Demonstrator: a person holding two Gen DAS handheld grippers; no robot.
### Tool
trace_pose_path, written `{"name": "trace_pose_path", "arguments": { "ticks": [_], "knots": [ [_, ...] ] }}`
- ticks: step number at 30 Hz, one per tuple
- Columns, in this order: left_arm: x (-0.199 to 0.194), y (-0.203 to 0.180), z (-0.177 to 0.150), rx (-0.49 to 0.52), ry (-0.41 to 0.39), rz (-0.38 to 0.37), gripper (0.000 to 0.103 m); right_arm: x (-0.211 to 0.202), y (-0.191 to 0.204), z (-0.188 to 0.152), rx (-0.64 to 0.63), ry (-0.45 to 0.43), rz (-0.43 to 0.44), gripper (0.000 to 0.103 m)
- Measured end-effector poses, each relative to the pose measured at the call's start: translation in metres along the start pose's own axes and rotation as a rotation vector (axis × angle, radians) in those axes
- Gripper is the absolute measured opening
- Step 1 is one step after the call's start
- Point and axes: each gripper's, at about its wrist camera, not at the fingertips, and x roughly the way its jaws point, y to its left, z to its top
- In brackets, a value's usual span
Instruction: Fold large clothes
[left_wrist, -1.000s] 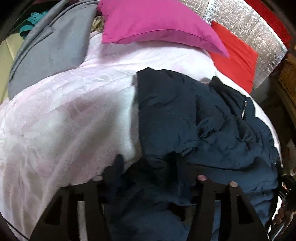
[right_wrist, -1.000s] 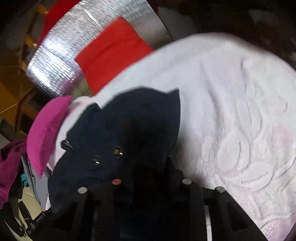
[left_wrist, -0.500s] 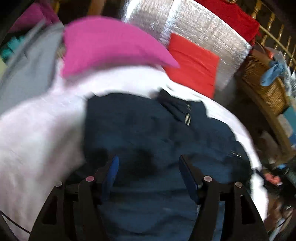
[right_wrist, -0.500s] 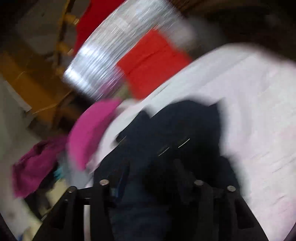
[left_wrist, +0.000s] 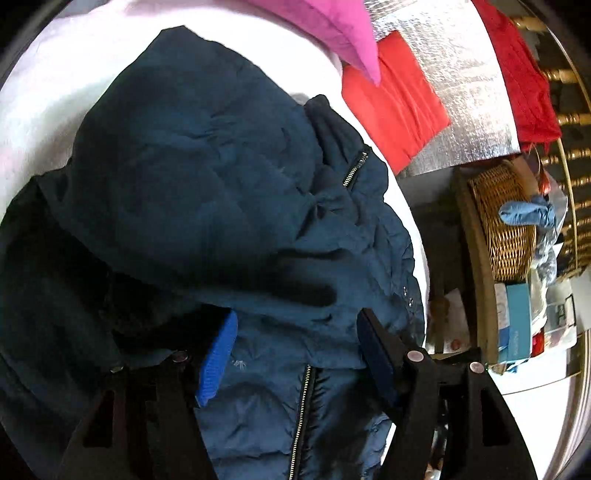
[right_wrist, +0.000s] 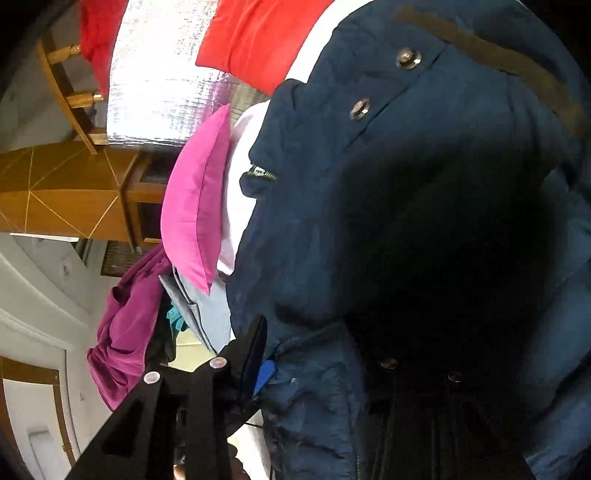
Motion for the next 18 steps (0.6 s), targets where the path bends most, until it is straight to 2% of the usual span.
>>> {"name": "trace_pose_path", "arguments": {
  "ticks": [4,8,10,12,13,14,16,18],
  "knots": [
    [-0.007,0.006,0.005,-0.024,-0.038,-0.030,0.068,0.004,-0.014,0.000,0.069,-0.054,0.014,0.047],
    [-0.012,0.012,0.013,-0.048,-0.092,-0.074,0.067,0.005,-0.025,0.003,0.128,-0.100,0.076,0.046],
    [-0.012,0.018,0.015,-0.069,-0.106,-0.086,0.065,0.005,-0.026,0.004,0.131,-0.111,0.086,0.041],
    [-0.013,0.023,0.016,-0.081,-0.121,-0.073,0.050,0.005,-0.026,0.004,0.127,-0.127,0.072,0.027],
    [-0.013,0.026,0.016,-0.089,-0.125,-0.062,0.038,0.004,-0.028,0.004,0.131,-0.133,0.071,0.022],
    [-0.011,0.028,0.017,-0.098,-0.125,-0.056,0.032,0.003,-0.029,0.003,0.136,-0.138,0.073,0.019],
    [-0.011,0.031,0.016,-0.111,-0.126,-0.056,0.022,-0.001,-0.024,0.001,0.112,-0.161,0.069,0.013],
    [-0.014,0.029,0.014,-0.092,-0.137,-0.060,0.018,-0.007,-0.011,-0.002,0.048,-0.188,0.041,0.011]
  ]
}}
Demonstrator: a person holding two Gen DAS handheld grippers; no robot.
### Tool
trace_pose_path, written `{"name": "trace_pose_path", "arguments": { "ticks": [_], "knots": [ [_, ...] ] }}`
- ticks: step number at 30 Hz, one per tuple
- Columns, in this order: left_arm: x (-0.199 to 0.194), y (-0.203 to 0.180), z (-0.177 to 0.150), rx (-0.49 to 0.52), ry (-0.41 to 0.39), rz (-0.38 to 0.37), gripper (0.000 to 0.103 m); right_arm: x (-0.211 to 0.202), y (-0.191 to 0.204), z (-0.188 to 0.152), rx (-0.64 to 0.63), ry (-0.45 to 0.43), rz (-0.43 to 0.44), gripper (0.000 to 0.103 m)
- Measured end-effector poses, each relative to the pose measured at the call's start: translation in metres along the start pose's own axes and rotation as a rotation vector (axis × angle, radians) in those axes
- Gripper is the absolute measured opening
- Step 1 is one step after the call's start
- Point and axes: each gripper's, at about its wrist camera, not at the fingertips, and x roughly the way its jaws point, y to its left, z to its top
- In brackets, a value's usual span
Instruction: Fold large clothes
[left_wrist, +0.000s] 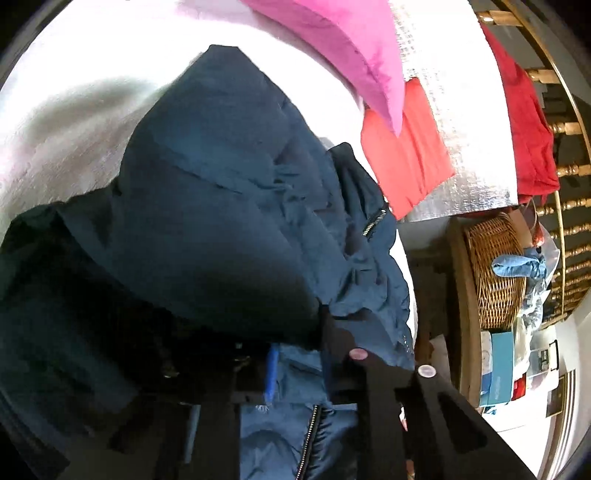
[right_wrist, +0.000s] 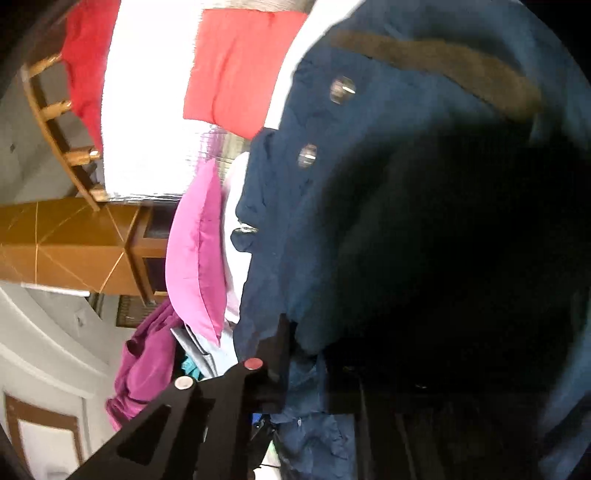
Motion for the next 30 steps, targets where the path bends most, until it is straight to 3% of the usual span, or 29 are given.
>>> {"name": "trace_pose_path", "arguments": {
  "ticks": [4,10,12,16,19,22,26,30],
  "knots": [
    [-0.016,-0.009,-0.004,0.047,-0.010,0.004,0.013,-0.018,0.030,-0.009,-0.138,-0.032,-0.017,0.011],
    [-0.010,0.002,-0.013,0.049,0.049,0.111,0.014,-0.014,0.008,-0.013,-0.106,0.040,-0.107,0.011],
    [-0.005,0.001,-0.012,0.071,0.063,0.137,0.017,-0.005,-0.003,-0.011,-0.102,0.052,-0.133,0.011],
    [-0.014,-0.007,-0.011,0.108,0.087,0.162,0.025,-0.012,-0.013,-0.001,-0.017,0.115,-0.071,0.015],
    [-0.029,-0.012,-0.009,0.128,0.109,0.165,0.040,-0.027,-0.008,0.009,-0.050,0.136,-0.087,0.015],
    [-0.049,-0.016,-0.004,0.177,0.105,0.174,0.044,-0.048,-0.004,0.019,-0.101,0.165,-0.135,0.015],
    [-0.075,-0.013,0.004,0.198,0.037,0.215,0.045,-0.086,-0.003,0.034,-0.157,0.053,-0.222,0.015],
    [-0.094,-0.008,0.013,0.204,-0.081,0.300,0.050,-0.108,-0.012,0.044,-0.128,-0.065,-0.260,0.015]
  ]
}}
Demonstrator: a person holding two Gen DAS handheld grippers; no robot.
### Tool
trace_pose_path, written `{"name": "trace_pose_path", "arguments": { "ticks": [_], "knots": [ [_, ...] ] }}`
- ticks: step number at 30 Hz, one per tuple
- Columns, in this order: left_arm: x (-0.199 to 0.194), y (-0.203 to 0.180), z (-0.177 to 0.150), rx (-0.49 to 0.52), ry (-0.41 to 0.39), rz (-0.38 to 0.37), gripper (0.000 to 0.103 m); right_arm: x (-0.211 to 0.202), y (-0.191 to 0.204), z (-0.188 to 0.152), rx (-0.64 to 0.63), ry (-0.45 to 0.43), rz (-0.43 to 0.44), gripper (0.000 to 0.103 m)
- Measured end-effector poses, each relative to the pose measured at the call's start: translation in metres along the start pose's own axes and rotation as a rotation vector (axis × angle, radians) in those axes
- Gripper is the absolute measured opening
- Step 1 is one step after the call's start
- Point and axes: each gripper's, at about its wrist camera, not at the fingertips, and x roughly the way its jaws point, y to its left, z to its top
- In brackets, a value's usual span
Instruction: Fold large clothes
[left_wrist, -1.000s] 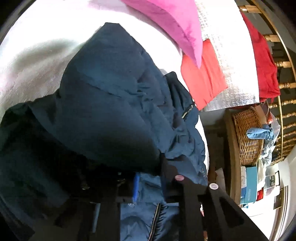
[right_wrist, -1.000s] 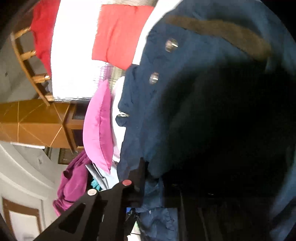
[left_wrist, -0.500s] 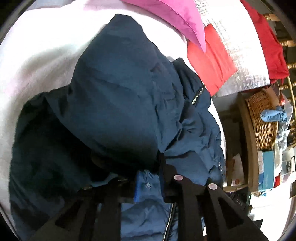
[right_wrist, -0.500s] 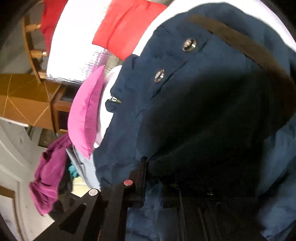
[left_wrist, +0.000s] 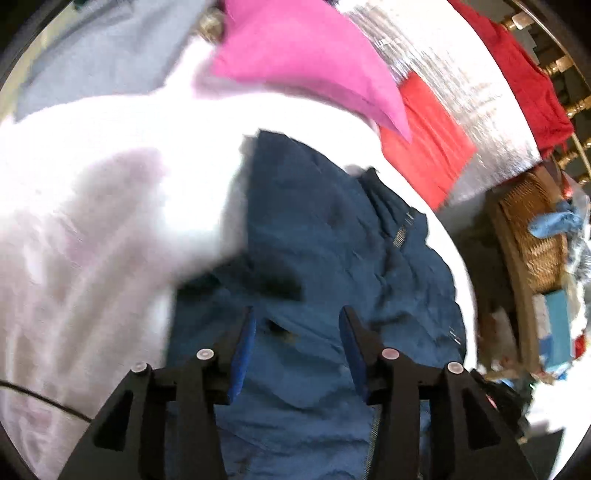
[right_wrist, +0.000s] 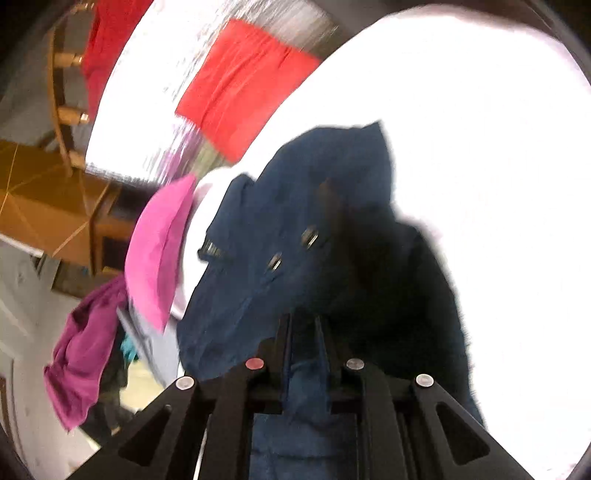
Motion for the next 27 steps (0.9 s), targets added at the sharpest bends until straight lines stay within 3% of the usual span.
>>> {"name": "trace_pose_path", "arguments": {
  "ticks": [2,4,7,9,11,17,22,25,27],
  "knots": [
    [-0.005,0.003,0.002,0.000,-0.071,0.047,0.058,-0.003,-0.007,0.003,0.015,-0.054,-0.004,0.015],
    [0.002,0.003,0.005,0.002,-0.100,0.072,0.059,0.003,-0.009,0.005,0.011,-0.071,-0.026,0.015],
    [0.022,0.003,0.007,0.015,-0.076,0.101,0.059,0.015,-0.007,0.004,0.015,-0.093,-0.059,0.016],
    [0.043,0.001,0.005,0.033,-0.022,0.173,0.059,0.024,-0.005,0.003,0.010,-0.099,-0.080,0.016],
    [0.055,0.003,0.003,0.035,0.022,0.194,0.059,0.031,-0.002,0.002,-0.016,-0.092,-0.106,0.016],
    [0.036,-0.003,0.009,0.022,-0.033,0.135,0.059,0.025,0.007,0.004,-0.046,-0.111,-0.121,0.018],
    [0.009,-0.032,0.010,0.123,-0.164,0.067,0.061,0.004,0.043,-0.010,-0.174,-0.153,-0.047,0.018],
    [0.020,-0.050,0.010,0.193,-0.158,0.048,0.066,0.011,0.069,-0.025,-0.263,-0.111,0.011,0.018],
    [0.034,-0.056,0.007,0.221,-0.128,0.062,0.066,0.023,0.078,-0.035,-0.296,-0.077,0.003,0.018]
  ]
}}
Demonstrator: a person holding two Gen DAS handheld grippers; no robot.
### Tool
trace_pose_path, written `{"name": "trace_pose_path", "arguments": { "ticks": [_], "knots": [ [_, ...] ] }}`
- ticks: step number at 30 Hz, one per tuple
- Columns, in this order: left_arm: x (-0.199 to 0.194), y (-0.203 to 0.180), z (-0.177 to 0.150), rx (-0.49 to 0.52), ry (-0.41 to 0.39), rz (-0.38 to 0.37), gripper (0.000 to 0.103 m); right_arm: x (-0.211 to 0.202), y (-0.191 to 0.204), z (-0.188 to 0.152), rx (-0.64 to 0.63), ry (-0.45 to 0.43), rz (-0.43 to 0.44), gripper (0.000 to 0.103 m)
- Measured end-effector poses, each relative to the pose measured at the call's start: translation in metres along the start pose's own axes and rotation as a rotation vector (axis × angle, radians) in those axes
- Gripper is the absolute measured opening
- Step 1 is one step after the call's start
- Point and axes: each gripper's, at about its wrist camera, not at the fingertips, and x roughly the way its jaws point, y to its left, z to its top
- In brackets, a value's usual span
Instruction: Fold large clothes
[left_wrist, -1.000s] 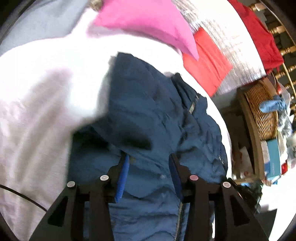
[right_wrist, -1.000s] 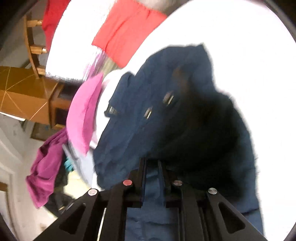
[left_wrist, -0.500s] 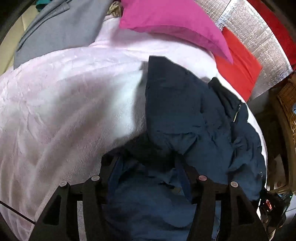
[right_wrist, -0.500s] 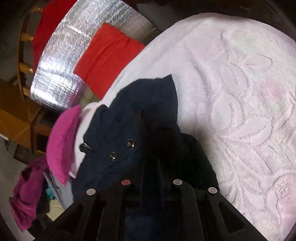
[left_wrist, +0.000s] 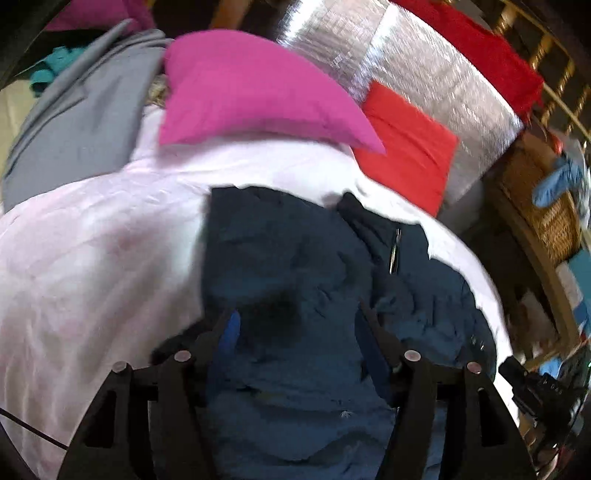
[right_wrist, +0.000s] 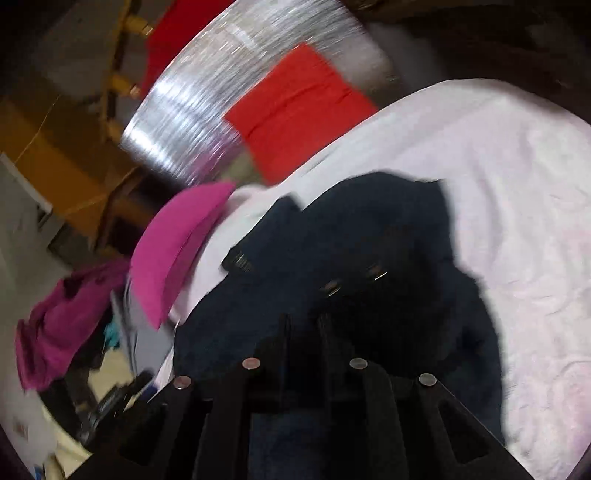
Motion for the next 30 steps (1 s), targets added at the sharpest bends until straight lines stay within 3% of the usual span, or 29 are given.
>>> {"name": "trace_pose_path", "arguments": {
  "ticks": [4,7,10,14,15,16,19,24,26,28,30],
  "knots": [
    [0.037,0.006,-0.008,0.034,0.087,0.089,0.066,0.036,-0.001,-0.011,0.008,0.100,-0.042,0.017],
    [0.045,0.007,-0.012,0.041,0.107,0.095,0.066,0.064,-0.010,-0.015,0.046,0.180,-0.080,0.016],
    [0.034,0.004,-0.007,0.042,0.090,0.091,0.066,0.061,-0.003,-0.012,0.032,0.169,-0.073,0.018],
    [0.017,-0.001,-0.001,0.042,0.037,0.041,0.067,0.048,0.014,-0.004,-0.028,0.075,-0.031,0.018],
    [0.017,-0.002,0.000,0.046,0.032,0.047,0.068,0.050,0.013,-0.005,-0.032,0.084,-0.037,0.018],
    [0.019,-0.002,-0.001,0.045,0.039,0.065,0.072,0.058,0.010,-0.007,-0.032,0.102,-0.058,0.024],
    [0.045,0.007,-0.010,0.043,0.134,0.132,0.073,0.082,0.000,-0.011,-0.033,0.160,-0.085,0.027],
    [0.033,-0.004,-0.013,0.072,0.103,0.141,0.073,0.062,0.011,-0.009,-0.062,0.148,-0.068,0.029],
    [0.024,-0.007,-0.015,0.078,0.084,0.135,0.073,0.047,0.011,-0.010,-0.059,0.128,-0.035,0.036],
    [0.013,-0.009,-0.018,0.095,0.072,0.129,0.074,0.031,0.010,-0.010,-0.069,0.096,-0.030,0.061],
    [0.004,-0.009,-0.021,0.107,0.063,0.139,0.074,0.017,0.008,-0.011,-0.094,0.068,-0.049,0.063]
  ]
}}
